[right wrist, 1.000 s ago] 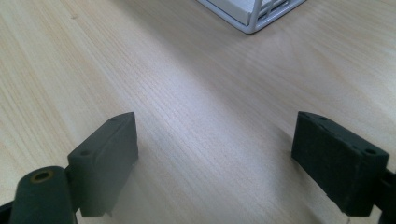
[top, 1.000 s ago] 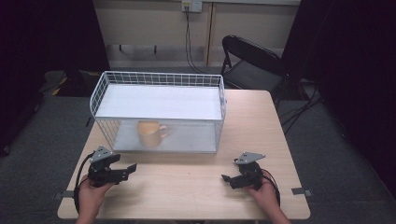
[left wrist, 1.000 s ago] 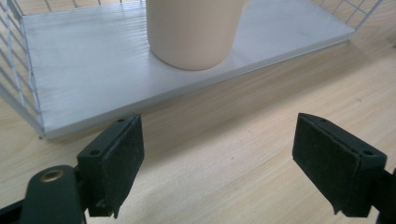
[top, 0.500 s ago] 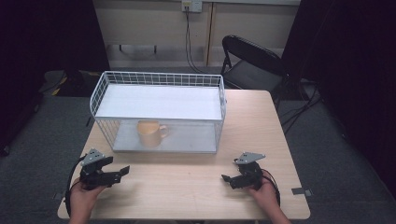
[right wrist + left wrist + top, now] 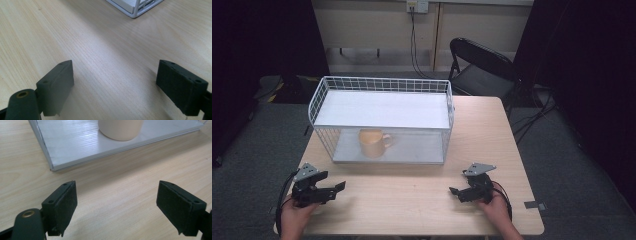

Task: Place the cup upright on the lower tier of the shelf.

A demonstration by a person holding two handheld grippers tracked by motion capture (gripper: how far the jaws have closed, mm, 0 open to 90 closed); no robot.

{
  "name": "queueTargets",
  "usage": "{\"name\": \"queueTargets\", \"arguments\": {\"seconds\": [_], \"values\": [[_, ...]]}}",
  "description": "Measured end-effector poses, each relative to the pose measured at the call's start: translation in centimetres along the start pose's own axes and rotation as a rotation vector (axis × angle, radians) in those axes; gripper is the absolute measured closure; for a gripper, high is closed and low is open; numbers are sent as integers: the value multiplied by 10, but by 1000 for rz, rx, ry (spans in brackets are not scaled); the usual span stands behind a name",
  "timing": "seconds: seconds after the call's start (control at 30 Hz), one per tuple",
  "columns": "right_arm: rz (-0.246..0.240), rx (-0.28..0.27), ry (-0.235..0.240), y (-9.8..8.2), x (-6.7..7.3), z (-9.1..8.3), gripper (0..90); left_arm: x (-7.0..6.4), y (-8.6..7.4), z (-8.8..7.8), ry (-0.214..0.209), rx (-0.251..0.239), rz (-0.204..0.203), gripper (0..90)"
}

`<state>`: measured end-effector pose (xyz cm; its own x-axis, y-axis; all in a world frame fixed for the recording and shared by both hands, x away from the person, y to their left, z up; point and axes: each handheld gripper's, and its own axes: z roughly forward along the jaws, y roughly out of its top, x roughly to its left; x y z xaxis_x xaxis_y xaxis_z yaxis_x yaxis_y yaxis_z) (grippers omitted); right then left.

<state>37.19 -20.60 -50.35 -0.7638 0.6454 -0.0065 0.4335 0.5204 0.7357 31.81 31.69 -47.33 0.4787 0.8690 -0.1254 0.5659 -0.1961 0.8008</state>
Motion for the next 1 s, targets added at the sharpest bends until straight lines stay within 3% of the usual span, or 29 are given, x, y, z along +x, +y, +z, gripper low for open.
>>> {"name": "queueTargets", "arguments": {"seconds": [0.57, 0.77, 1.0], "values": [[0, 0, 0, 0, 0, 0, 139, 11, -17, 0, 28, 47, 12, 168], [0, 0, 0, 0, 0, 0, 139, 10, -22, 3, 40, 86, 51, 167], [1, 0, 0, 0, 0, 0, 139, 9, -26, 7, 47, 107, 70, 164]]}}
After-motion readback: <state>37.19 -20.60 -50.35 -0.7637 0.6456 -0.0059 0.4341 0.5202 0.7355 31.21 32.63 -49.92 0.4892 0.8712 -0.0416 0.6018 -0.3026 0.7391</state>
